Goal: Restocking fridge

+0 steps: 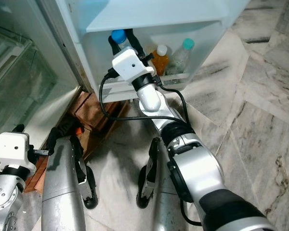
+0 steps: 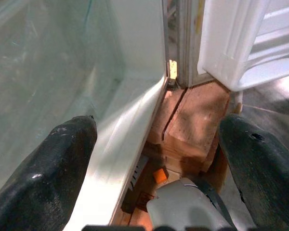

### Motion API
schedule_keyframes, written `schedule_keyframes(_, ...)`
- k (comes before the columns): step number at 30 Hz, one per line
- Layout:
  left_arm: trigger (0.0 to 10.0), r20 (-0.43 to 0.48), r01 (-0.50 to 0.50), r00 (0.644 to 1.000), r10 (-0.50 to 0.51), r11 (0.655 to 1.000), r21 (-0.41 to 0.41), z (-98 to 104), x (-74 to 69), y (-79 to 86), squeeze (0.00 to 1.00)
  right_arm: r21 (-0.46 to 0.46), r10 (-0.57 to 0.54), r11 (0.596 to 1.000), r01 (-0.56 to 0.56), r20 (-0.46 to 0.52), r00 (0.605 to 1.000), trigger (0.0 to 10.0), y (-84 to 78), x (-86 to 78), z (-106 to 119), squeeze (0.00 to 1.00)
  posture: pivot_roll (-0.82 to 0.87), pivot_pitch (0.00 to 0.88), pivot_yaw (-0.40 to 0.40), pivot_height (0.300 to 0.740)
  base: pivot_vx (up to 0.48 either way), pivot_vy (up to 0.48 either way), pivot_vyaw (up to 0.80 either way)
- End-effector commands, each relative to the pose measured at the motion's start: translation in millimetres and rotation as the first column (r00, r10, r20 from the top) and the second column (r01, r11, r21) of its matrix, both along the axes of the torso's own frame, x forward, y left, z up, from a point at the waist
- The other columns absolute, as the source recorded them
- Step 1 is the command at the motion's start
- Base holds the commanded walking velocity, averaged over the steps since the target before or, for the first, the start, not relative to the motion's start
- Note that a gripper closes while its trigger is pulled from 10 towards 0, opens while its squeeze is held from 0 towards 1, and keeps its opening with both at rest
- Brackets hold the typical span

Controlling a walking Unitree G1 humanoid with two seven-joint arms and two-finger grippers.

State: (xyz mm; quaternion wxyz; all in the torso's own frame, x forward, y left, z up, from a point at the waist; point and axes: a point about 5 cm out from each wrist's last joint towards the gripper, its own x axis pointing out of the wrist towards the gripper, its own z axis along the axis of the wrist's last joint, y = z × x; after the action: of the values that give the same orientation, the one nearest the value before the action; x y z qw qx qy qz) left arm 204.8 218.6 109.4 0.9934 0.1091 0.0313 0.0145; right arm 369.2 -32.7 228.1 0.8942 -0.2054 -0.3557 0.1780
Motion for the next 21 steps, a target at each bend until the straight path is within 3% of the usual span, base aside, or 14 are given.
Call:
schedule_keyframes(1,10.0,-0.021,-0.001,1.0,0.001,1.0,0.002,-4.4,-5.9,-1.2,0.0,0.025,0.035,0.999,-0.036,0.041,0.999,10.0,11.0,-2.3,13.6,0.0,0.19,0.383,-0.097,0.509,0.0,0.0,0.0)
schedule_keyframes(7,10.0,-0.02,-0.005,1.0,0.005,1.0,0.008,-2.9,-8.1,-0.4,0.0,0.008,0.134,0.991,-0.134,0.01,0.991,10.0,36.2,-12.8,4.9,0.0,0.2,0.398,-0.103,0.509,0.0,0.0,0.0)
schedule_keyframes(10,10.0,-0.016,-0.011,1.0,0.011,1.0,0.011,-2.2,-9.0,-0.4,0.0,-0.004,0.199,0.98,-0.2,0.071,0.977,10.0,48.3,-23.2,8.5,0.0,0.2,0.396,-0.103,0.509,0.0,0.0,0.0)
schedule_keyframes(14,10.0,-0.012,-0.009,1.0,0.009,1.0,0.012,-1.0,-7.8,-1.9,0.0,-0.043,0.207,0.978,-0.204,0.086,0.974,10.0,48.1,-25.3,4.1,0.0,0.2,0.402,-0.098,0.509,0.0,0.0,0.0)
schedule_keyframes(21,10.0,-0.012,-0.01,1.0,0.011,1.0,0.017,-0.6,-8.1,-0.7,0.0,-0.146,0.231,0.968,-0.204,0.197,0.953,10.0,49.2,-31.0,7.9,0.0,0.2,0.401,-0.096,0.509,0.0,0.0,0.0)
